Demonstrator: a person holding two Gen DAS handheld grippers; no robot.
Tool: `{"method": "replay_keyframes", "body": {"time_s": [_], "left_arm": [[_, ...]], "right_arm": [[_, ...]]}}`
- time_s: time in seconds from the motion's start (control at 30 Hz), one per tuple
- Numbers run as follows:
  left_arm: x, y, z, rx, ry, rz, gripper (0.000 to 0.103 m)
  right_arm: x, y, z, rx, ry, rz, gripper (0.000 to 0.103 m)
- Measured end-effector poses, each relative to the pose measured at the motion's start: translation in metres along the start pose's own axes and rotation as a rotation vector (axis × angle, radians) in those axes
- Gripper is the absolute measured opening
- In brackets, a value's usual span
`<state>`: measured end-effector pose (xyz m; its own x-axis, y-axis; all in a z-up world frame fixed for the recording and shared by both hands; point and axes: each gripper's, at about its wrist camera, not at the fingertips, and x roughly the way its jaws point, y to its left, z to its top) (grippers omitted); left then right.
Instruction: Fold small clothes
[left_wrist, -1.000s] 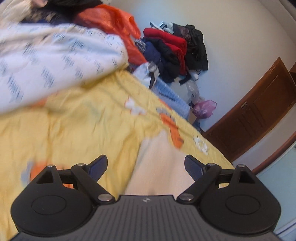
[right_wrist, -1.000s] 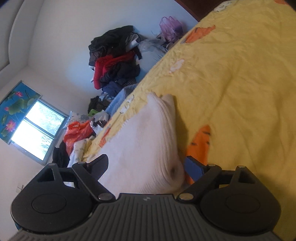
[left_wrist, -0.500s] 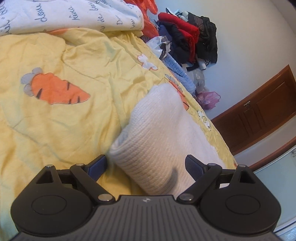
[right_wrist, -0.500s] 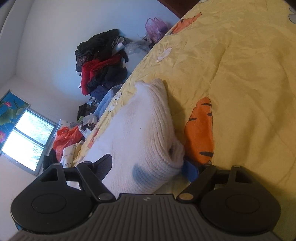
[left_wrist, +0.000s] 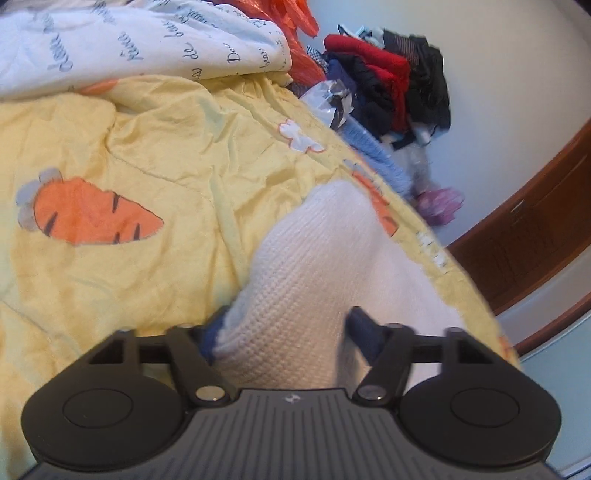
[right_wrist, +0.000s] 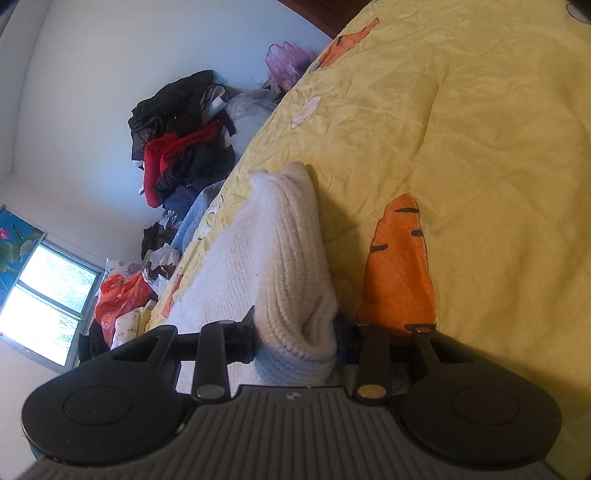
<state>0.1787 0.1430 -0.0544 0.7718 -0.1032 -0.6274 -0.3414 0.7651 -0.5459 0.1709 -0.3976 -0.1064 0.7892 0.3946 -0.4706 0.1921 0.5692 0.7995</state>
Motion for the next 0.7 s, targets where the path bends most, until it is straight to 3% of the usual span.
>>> {"method": "replay_keyframes", "body": {"time_s": [0.07, 0.23, 0.37, 0.7], "left_arm": [[0.0, 0.0, 0.003, 0.004, 0.02, 0.015, 0.044], [-0.007, -0.006, 0.011, 0.063, 0.051, 0.03, 0.028], [-0.027, -0.022, 0.017, 0.138, 0.031, -0.003, 0.026], [-0.089, -0.014, 0.008, 0.155, 0.066, -0.075, 0.026]], "right_arm": [[0.001, 0.001, 0.002, -0.001, 0.01, -0.008, 0.034], [-0.003, 0.012, 0.005, -0.023, 0.009, -0.005, 0.032], [-0.011, 0.021, 0.015, -0.01, 0.017, 0.055, 0.03], [-0.057, 0.042, 0.009, -0.087, 0.058, 0.128, 0.029]]}}
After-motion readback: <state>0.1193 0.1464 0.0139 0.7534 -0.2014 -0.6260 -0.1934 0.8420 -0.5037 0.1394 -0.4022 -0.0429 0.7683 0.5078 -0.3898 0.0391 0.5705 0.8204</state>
